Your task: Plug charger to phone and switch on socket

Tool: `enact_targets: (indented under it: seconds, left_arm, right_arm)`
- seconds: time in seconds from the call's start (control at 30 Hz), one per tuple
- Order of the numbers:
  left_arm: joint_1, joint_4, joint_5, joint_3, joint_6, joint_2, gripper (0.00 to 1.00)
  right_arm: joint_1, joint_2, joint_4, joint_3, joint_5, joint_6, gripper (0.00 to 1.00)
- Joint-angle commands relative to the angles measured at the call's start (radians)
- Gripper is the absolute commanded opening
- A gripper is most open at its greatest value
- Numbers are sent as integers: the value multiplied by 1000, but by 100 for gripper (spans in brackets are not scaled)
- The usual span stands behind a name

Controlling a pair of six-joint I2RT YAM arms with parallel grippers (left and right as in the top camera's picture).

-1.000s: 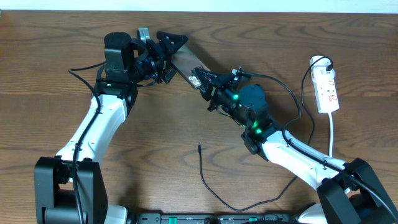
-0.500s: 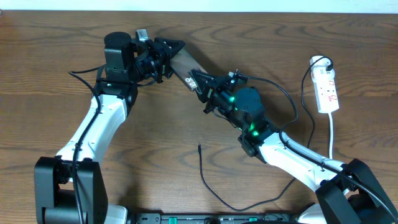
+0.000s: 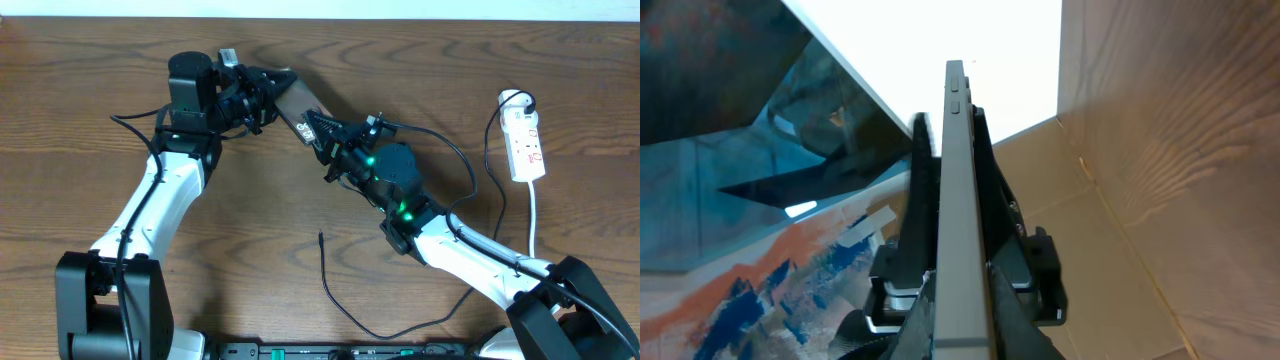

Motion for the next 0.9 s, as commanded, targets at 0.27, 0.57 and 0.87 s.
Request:
enact_targets:
  seconds: [0.27, 0.57, 0.87]
  left_arm:
    - [-16, 14, -3, 13, 13, -24, 8]
    - [-14, 14, -6, 13, 17, -24, 7]
    - [72, 15, 29, 13, 90, -24, 8]
  right_arm:
    - [17, -3, -1, 14, -4, -6, 2]
    - [16, -3, -1, 14, -1, -30, 60]
    - [-3, -3, 11, 14, 10, -145, 99]
